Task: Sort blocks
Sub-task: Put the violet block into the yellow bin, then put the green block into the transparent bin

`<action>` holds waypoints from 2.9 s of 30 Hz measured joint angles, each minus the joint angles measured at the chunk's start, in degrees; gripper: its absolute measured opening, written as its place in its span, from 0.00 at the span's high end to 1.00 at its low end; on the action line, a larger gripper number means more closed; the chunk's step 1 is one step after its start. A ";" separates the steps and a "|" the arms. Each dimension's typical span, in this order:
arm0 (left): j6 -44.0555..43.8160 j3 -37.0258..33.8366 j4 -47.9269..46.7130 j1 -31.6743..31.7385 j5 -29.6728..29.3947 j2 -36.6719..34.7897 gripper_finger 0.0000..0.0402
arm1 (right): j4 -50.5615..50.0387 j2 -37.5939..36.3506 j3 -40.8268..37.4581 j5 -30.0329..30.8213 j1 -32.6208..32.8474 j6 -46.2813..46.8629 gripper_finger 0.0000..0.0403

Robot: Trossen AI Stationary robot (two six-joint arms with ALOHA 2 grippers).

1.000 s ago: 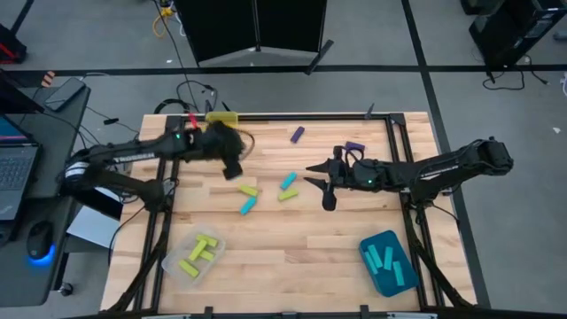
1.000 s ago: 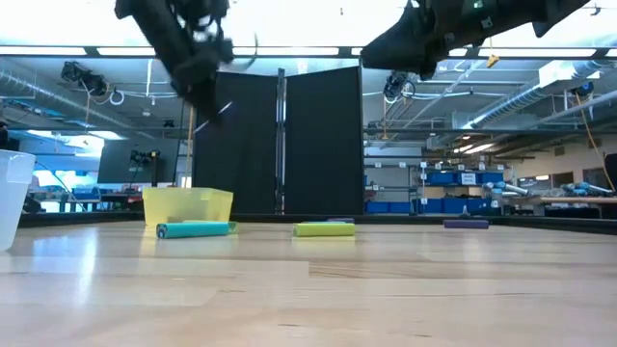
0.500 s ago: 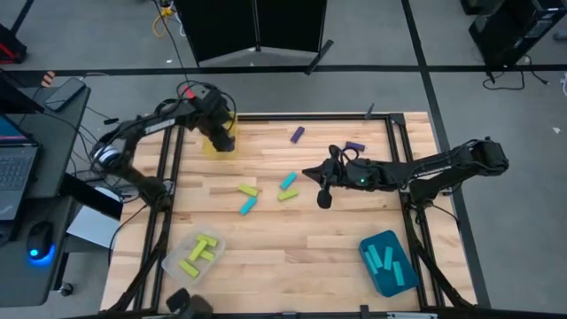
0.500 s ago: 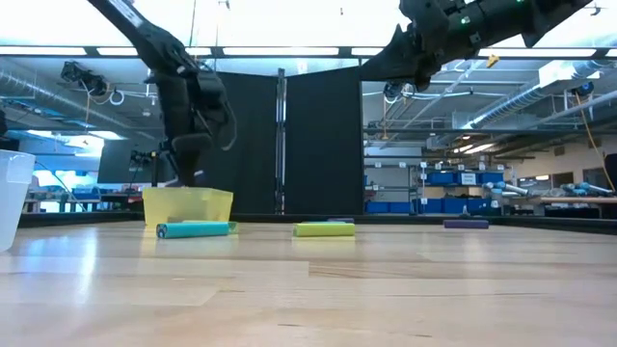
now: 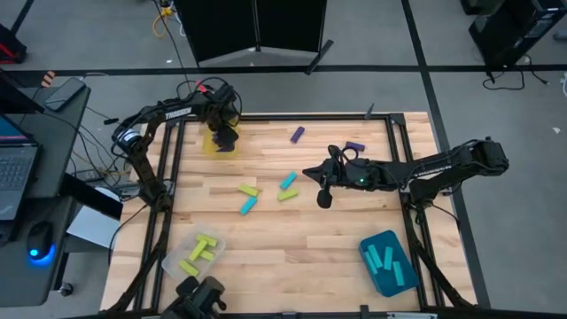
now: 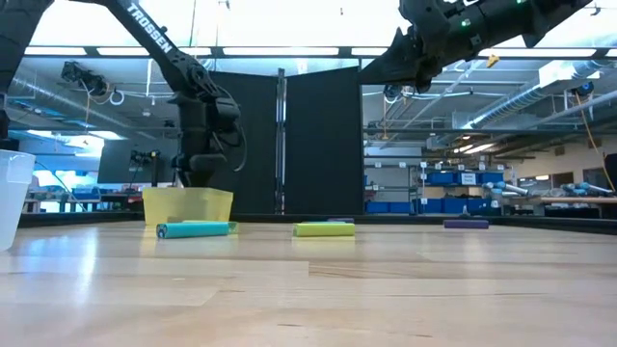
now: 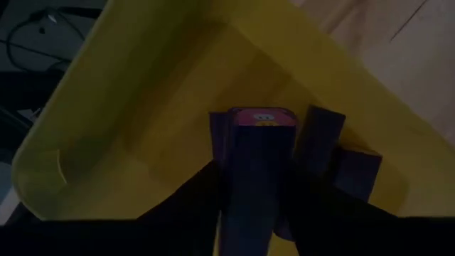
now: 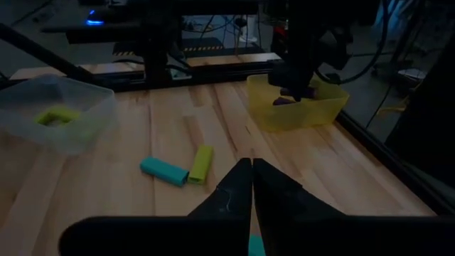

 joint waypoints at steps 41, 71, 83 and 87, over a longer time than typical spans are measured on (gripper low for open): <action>6.60 -18.38 6.62 -36.60 11.88 -17.73 0.55 | -0.28 0.00 -0.03 -0.02 2.19 0.66 0.94; 8.87 -18.14 14.14 -37.15 9.37 -3.56 0.73 | -0.74 0.00 -0.03 -0.06 2.19 0.22 0.94; -8.92 -16.87 3.93 -42.72 8.70 -20.15 0.74 | -1.09 0.15 -0.05 -0.07 2.19 0.39 0.94; -21.05 -17.62 1.72 -51.64 7.57 -28.00 0.74 | -1.17 0.15 -0.05 -0.07 2.19 0.34 0.94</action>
